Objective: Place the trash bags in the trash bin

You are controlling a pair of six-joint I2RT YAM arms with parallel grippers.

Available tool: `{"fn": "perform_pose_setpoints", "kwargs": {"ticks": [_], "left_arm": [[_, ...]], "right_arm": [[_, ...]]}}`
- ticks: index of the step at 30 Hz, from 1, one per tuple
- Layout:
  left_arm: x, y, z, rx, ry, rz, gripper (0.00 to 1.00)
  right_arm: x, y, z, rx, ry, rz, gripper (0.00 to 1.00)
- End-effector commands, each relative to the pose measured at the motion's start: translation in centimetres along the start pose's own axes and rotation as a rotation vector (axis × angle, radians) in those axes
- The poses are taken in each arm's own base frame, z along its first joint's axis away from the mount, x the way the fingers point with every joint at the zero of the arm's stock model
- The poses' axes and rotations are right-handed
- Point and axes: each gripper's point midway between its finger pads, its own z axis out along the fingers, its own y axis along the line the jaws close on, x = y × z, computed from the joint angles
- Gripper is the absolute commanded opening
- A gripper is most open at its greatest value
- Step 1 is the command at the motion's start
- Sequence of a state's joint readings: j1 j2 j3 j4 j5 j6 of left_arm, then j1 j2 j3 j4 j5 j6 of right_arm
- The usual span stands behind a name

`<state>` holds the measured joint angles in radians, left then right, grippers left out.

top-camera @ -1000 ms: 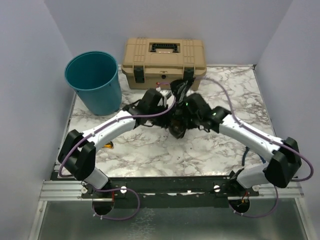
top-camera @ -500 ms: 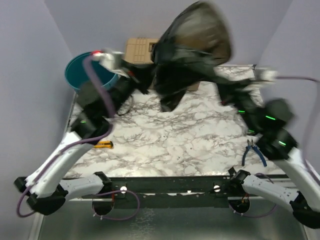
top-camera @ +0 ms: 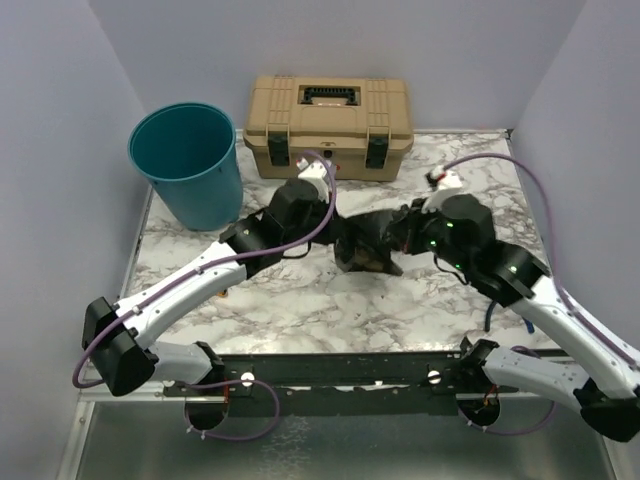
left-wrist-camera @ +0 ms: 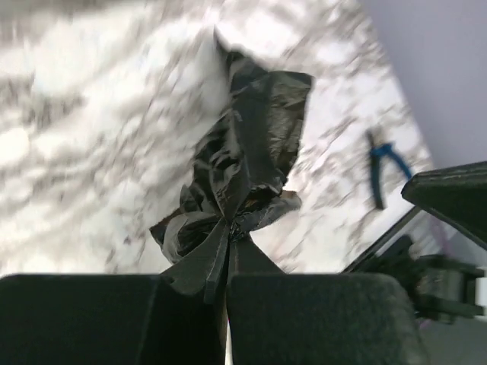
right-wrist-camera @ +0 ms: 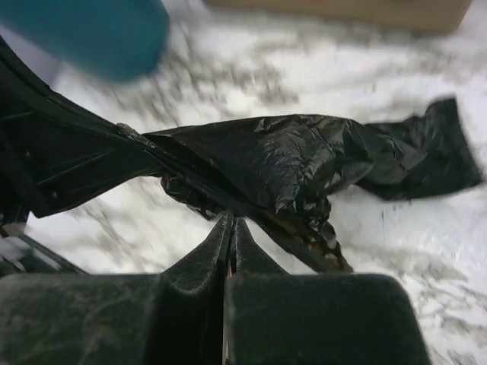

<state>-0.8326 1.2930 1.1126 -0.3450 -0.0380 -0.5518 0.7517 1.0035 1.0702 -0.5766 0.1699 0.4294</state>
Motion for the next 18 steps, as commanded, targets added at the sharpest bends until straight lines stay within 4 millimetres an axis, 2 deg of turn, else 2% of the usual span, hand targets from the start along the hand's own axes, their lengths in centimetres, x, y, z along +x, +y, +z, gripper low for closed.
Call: {"fn": "perform_pose_setpoints", "kwargs": {"ticks": [1, 4, 6, 7, 9, 11, 14, 18], "left_arm": [[-3.0, -3.5, -2.1, 0.104, 0.024, 0.059, 0.00], [-5.9, -5.3, -3.7, 0.140, -0.040, 0.030, 0.00], [-7.0, -5.4, -4.2, 0.129, -0.073, 0.025, 0.00], [-7.1, -5.3, -4.1, 0.120, -0.079, 0.027, 0.00], [-7.4, -5.1, -4.0, 0.103, -0.086, 0.024, 0.00], [-7.3, -5.0, -3.7, 0.097, -0.079, 0.014, 0.00], [-7.1, -5.0, -3.3, 0.096, -0.067, 0.006, 0.00], [-7.0, -5.3, -3.2, 0.106, -0.060, 0.014, 0.00]], "right_arm": [[-0.5, -1.8, -1.0, 0.077, -0.085, 0.073, 0.01], [-0.7, -0.5, -1.4, -0.009, -0.119, 0.103, 0.04], [-0.4, -0.2, -1.6, -0.032, -0.116, 0.121, 0.14], [-0.3, -0.1, -1.7, -0.046, -0.125, 0.121, 0.21], [-0.2, 0.6, -1.9, -0.096, -0.128, 0.089, 0.41], [0.2, 1.7, -1.9, -0.165, -0.104, 0.039, 0.51], [0.7, 2.5, -1.5, -0.210, -0.078, -0.008, 0.65], [0.7, 3.4, -0.2, -0.255, -0.071, -0.095, 0.71]]}}
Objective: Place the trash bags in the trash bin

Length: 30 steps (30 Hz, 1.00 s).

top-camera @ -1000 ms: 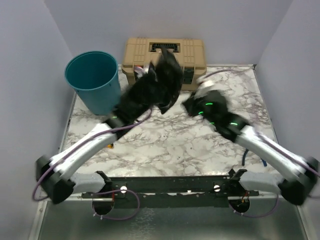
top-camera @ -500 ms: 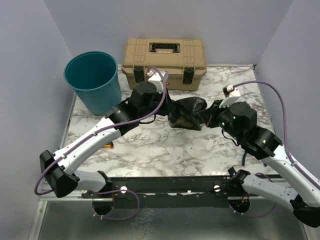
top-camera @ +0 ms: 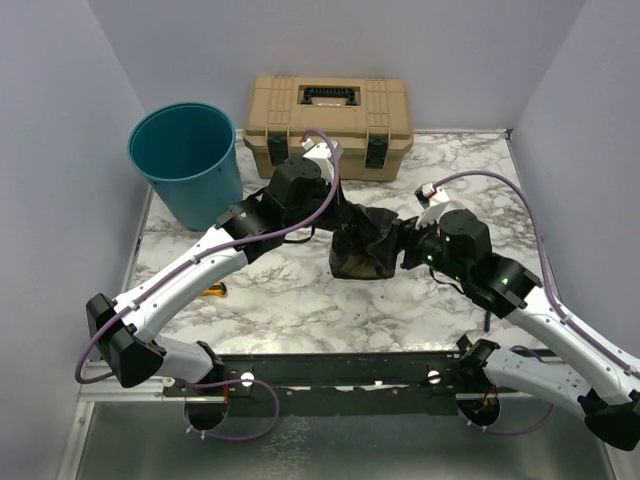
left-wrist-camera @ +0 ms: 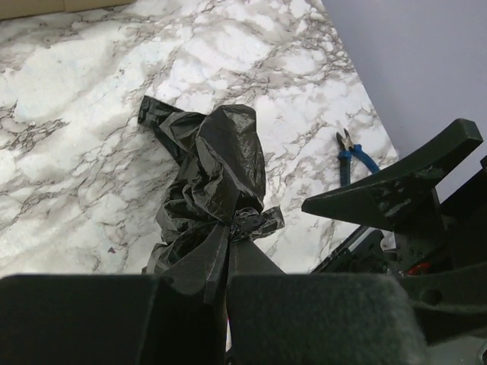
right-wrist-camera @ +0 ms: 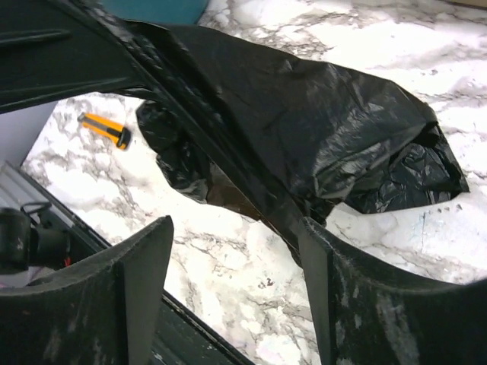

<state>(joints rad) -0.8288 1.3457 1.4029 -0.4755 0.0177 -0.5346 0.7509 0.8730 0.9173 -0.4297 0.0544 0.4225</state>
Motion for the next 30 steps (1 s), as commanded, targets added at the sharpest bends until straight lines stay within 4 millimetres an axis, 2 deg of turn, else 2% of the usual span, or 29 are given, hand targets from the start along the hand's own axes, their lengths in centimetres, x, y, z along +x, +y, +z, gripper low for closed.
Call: {"fn": "perform_pose_setpoints", "kwargs": {"ticks": [1, 6, 9, 10, 11, 16, 18, 19, 21, 23, 24, 25, 26, 27, 29, 30], "left_arm": [[-0.6, -0.6, -0.5, 0.009, 0.002, 0.002, 0.00], [-1.0, -0.8, -0.6, 0.013, 0.004, 0.016, 0.00], [-1.1, -1.0, -0.7, 0.019, 0.007, 0.023, 0.00], [-1.2, -1.0, -0.7, 0.017, 0.005, 0.025, 0.00], [-1.3, -1.0, -0.7, 0.016, 0.003, 0.028, 0.00], [-1.5, -0.9, -0.6, 0.008, 0.000, 0.031, 0.00], [-1.5, -0.9, -0.5, 0.008, 0.001, 0.030, 0.00], [-1.6, -1.0, -0.5, 0.011, 0.001, 0.030, 0.00], [-1.6, -1.1, -0.5, 0.013, 0.000, 0.032, 0.00], [-1.9, -0.8, -0.5, 0.000, -0.010, 0.038, 0.00], [-2.4, -0.7, -0.4, -0.005, -0.022, 0.051, 0.00], [-3.9, -0.2, -0.1, -0.030, -0.058, 0.065, 0.00], [-6.3, 0.0, 0.1, -0.038, -0.098, 0.073, 0.00], [-9.3, -0.4, 0.1, -0.032, -0.148, 0.076, 0.00], [-17.2, -5.3, -2.4, 0.112, -0.308, 0.137, 0.00], [-19.9, -8.4, -4.5, 0.219, -0.375, 0.193, 0.00]], "right_arm": [[-0.2, 1.8, 1.7, -0.110, 0.018, -0.117, 0.72], [0.9, 1.0, 4.0, -0.069, 0.095, -0.164, 0.72], [1.5, 0.3, 4.6, -0.046, 0.098, -0.175, 0.69], [1.6, 0.3, 4.6, -0.044, 0.097, -0.171, 0.66], [1.7, 0.2, 4.7, -0.044, 0.097, -0.166, 0.58], [2.8, 0.2, 4.9, -0.054, 0.108, -0.139, 0.31], [2.8, 0.3, 5.1, -0.059, 0.102, -0.124, 0.17], [2.8, 0.2, 5.2, -0.052, 0.098, -0.115, 0.14], [2.8, -0.1, 5.4, -0.032, 0.093, -0.104, 0.02], [1.8, -0.8, 5.5, 0.020, 0.055, -0.083, 0.01], [0.7, -0.6, 5.5, 0.028, 0.029, -0.088, 0.01], [-1.1, -0.2, 5.4, 0.028, -0.007, -0.111, 0.01], [-3.8, 0.2, 5.2, 0.045, -0.049, -0.151, 0.01], [-7.9, 0.9, 4.4, 0.076, -0.113, -0.185, 0.01], [-16.8, 3.2, 1.9, 0.100, -0.255, -0.251, 0.01], [-21.3, 5.1, -0.2, 0.075, -0.341, -0.277, 0.01]]}}
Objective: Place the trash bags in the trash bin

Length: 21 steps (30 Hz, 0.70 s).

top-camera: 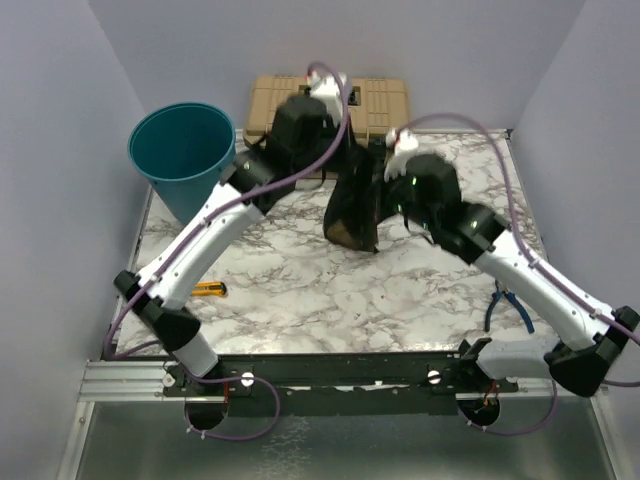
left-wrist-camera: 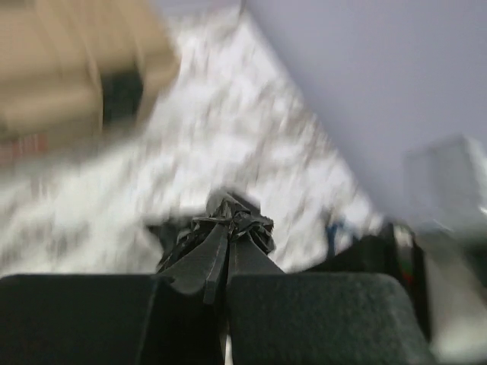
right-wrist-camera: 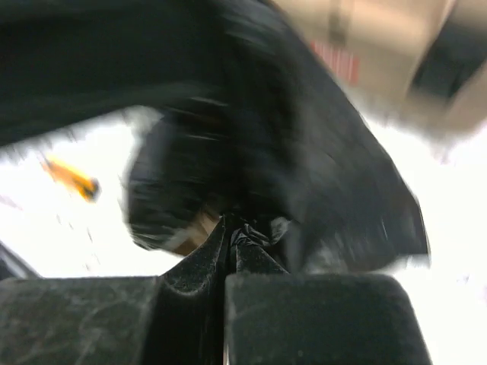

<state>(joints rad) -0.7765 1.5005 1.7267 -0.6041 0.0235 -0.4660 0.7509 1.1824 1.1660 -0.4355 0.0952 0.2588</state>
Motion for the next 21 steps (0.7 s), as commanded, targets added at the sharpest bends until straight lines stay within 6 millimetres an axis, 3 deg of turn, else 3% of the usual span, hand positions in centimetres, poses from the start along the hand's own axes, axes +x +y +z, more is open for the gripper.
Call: {"fn": "perform_pose_setpoints", "kwargs": {"ticks": [1, 2, 3, 4, 5, 6, 7, 8, 9, 10, 11, 12, 13, 16, 18, 20, 21], "left_arm": [[-16.6, -9.4, -7.0, 0.326, -0.403, 0.194, 0.00], [-17.7, -11.3, -9.2, 0.391, -0.454, 0.267, 0.00], [-17.5, -12.1, -10.6, 0.408, -0.472, 0.317, 0.00], [-16.3, -11.2, -10.7, 0.367, -0.454, 0.319, 0.00], [-13.9, -8.8, -9.3, 0.283, -0.405, 0.284, 0.00], [-9.8, -5.0, -7.0, 0.160, -0.332, 0.239, 0.00], [-5.1, -0.1, -4.9, 0.003, -0.270, 0.164, 0.00], [1.3, 4.7, -2.8, -0.119, -0.162, 0.080, 0.00], [6.8, 7.8, -1.6, -0.163, -0.052, -0.005, 0.00], [11.1, 9.6, -1.0, -0.182, 0.043, -0.068, 0.00], [13.6, 10.6, -1.0, -0.197, 0.100, -0.097, 0.00], [14.3, 11.0, -1.2, -0.205, 0.112, -0.089, 0.00], [13.2, 11.2, -1.6, -0.221, 0.087, -0.058, 0.00], [6.5, 10.1, -3.2, -0.242, -0.056, 0.039, 0.00], [2.6, 8.9, -3.8, -0.236, -0.110, 0.084, 0.00], [0.2, 7.4, -3.9, -0.201, -0.134, 0.097, 0.00], [-0.9, 6.5, -4.1, -0.172, -0.149, 0.098, 0.00]], "right_arm": [[-21.3, 2.2, -9.4, 0.017, -0.472, -0.114, 0.01], [-23.6, 3.1, -12.0, -0.024, -0.552, -0.128, 0.01], [-24.5, 3.2, -14.0, -0.041, -0.615, -0.127, 0.01], [-24.1, 2.7, -15.0, -0.028, -0.650, -0.102, 0.01], [-21.4, 1.6, -13.7, 0.005, -0.610, -0.081, 0.01], [-17.5, 0.2, -11.4, 0.050, -0.517, -0.060, 0.01], [-11.0, -1.4, -7.5, 0.105, -0.340, -0.039, 0.01], [-3.9, -2.8, -4.2, 0.147, -0.149, 0.005, 0.01], [2.9, -3.0, -2.0, 0.142, 0.038, 0.069, 0.01], [8.7, -3.1, -0.7, 0.132, 0.187, 0.116, 0.01], [11.9, -3.4, -0.4, 0.156, 0.264, 0.171, 0.01], [13.2, -3.8, -0.8, 0.176, 0.286, 0.189, 0.01], [12.0, -4.3, -1.6, 0.193, 0.238, 0.184, 0.01], [3.9, -5.6, -5.1, 0.250, -0.022, 0.115, 0.01], [-0.5, -5.3, -6.9, 0.260, -0.104, 0.091, 0.01], [-3.7, -4.3, -8.1, 0.224, -0.157, 0.090, 0.01], [-4.2, -4.1, -8.3, 0.213, -0.166, 0.097, 0.01]]}}
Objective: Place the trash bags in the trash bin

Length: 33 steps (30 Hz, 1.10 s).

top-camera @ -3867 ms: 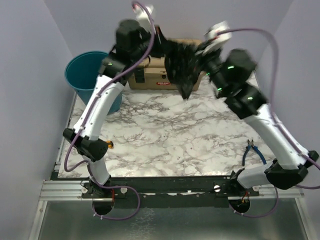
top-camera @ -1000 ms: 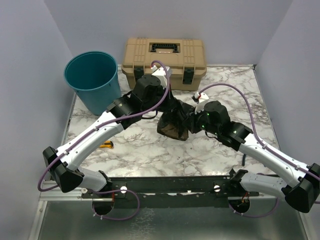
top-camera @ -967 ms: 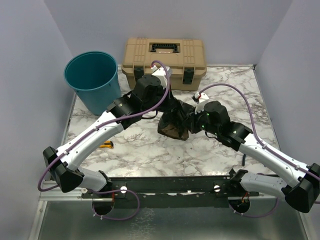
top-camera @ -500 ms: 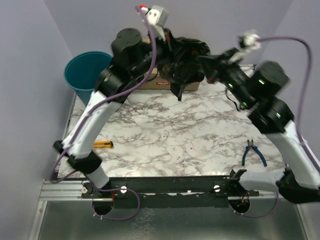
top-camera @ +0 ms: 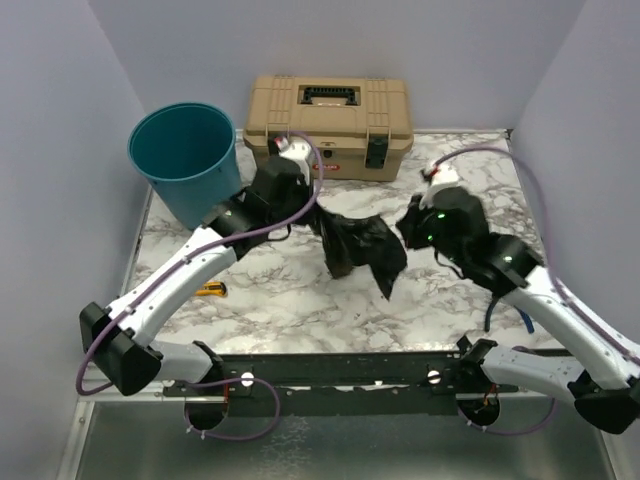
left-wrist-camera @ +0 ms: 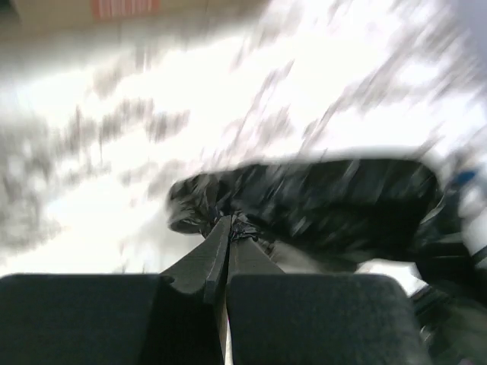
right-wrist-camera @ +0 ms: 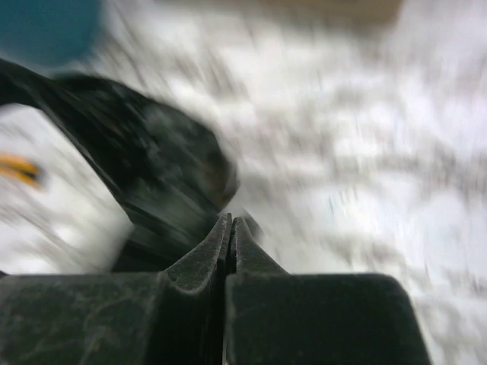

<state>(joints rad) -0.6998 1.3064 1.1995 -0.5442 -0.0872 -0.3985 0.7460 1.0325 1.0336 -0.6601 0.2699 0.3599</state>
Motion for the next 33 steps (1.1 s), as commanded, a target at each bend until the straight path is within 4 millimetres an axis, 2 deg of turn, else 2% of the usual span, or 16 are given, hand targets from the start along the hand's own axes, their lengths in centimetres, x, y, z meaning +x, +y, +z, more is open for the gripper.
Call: {"fn": "perform_pose_setpoints", "kwargs": {"ticks": [1, 3, 6, 10, 12, 14, 18, 23, 26, 31, 33], "left_arm": [[-12.6, -3.9, -6.7, 0.112, -0.337, 0.025, 0.00], [-13.1, -4.0, -7.5, 0.117, -0.358, 0.017, 0.00], [-13.5, -4.3, -8.6, 0.137, -0.377, 0.004, 0.00], [-13.5, -5.2, -8.7, 0.176, -0.338, 0.028, 0.00], [-13.2, -5.4, -8.0, 0.170, -0.286, 0.036, 0.00], [-12.5, -5.6, -6.4, 0.157, -0.214, 0.025, 0.00], [-11.3, -7.0, -4.8, 0.193, -0.131, 0.035, 0.00], [-10.6, -9.0, -3.4, 0.171, -0.102, 0.019, 0.00], [-10.8, -9.9, -2.8, 0.167, -0.101, -0.003, 0.00], [-13.1, -10.3, -3.5, 0.146, -0.167, -0.051, 0.00], [-14.2, -9.8, -4.0, 0.118, -0.205, -0.073, 0.00]], "right_arm": [[-10.4, 0.8, -6.2, -0.052, -0.312, 0.069, 0.01], [-10.2, 1.1, -6.5, -0.080, -0.324, 0.082, 0.01], [-8.8, 1.9, -6.5, -0.149, -0.310, 0.107, 0.01], [-8.0, 3.0, -6.8, -0.234, -0.330, 0.129, 0.23], [-7.7, 4.6, -6.7, -0.313, -0.303, 0.118, 0.32], [-7.2, 6.8, -6.4, -0.419, -0.246, 0.091, 0.35], [-5.6, 11.2, -5.6, -0.646, -0.134, 0.038, 0.43], [-5.2, 14.8, -3.8, -0.753, -0.101, 0.058, 0.45], [-5.3, 15.9, -2.4, -0.758, -0.131, 0.101, 0.43], [-3.2, 17.6, 1.1, -0.716, -0.132, 0.176, 0.40], [-1.7, 16.9, 3.0, -0.623, -0.144, 0.208, 0.40]]}}
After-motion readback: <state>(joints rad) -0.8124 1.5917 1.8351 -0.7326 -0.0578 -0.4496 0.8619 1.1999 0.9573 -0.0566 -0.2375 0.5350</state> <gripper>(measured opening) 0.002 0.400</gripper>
